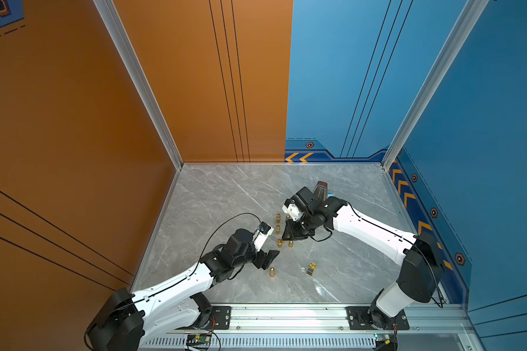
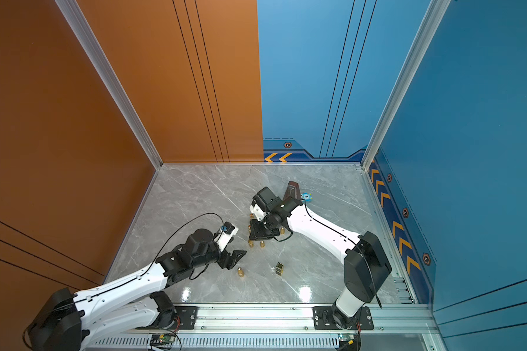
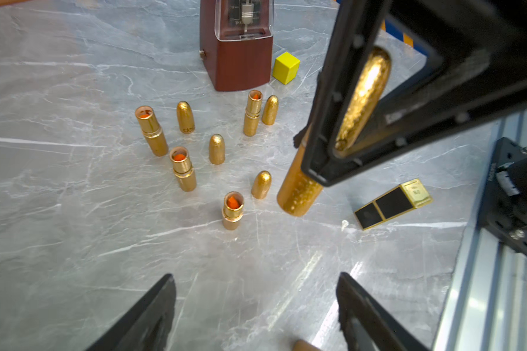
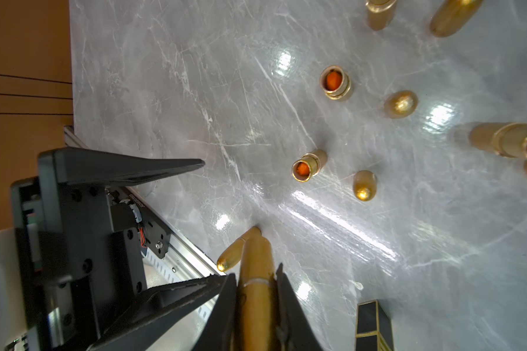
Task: Open the lipstick cap
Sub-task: Open the cover of the lipstick.
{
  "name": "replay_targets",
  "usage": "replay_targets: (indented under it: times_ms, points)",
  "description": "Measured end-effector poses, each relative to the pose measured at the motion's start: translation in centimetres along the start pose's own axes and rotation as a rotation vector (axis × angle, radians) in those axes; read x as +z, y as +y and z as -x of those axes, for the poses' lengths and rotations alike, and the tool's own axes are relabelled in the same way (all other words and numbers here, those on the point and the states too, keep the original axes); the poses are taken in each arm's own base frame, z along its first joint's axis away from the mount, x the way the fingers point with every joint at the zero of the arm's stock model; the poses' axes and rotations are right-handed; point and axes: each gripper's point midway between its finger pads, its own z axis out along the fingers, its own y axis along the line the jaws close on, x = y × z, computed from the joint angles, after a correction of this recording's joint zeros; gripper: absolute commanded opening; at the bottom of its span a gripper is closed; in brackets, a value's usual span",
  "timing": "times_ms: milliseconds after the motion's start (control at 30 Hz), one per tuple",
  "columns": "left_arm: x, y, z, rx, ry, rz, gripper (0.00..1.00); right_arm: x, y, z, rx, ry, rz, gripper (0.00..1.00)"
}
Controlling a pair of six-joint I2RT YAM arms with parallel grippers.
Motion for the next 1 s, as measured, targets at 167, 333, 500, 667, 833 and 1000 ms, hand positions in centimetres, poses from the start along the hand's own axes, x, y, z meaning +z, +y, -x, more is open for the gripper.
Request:
replay_targets:
  times_ms: [167,333,500,667,833,1000]
  points:
    - [0.7,-1.4,1.0,0.051,-0.024,-0.062,0.59,0.0,1.0,-0.6,-0.003,0.034,0.062,0.15]
    - [1.0,-1.9,1.9,0.075,-0.041,-0.082,0.43,-0.1,1.6,-0.8,-0.002,0.051,0.101,0.15]
    - [1.0,-2.3,2.4,0.083,-0.056,-0.094,0.27,-0.2,1.9,-0.9,-0.003,0.056,0.121,0.15]
    - [1.0,-2.4,2.4,0.097,-0.056,-0.101,0.12,-0.3,2.0,-0.7,-0.001,0.055,0.136,0.15]
    - [0.9,-2.4,2.5,0.098,-0.058,-0.096,0.0,-0.3,2.1,-0.6,-0.003,0.052,0.139,0.18]
    - [0.9,-2.2,2.6,0.099,-0.065,-0.08,0.0,-0.3,2.1,-0.4,-0.007,0.043,0.142,0.21]
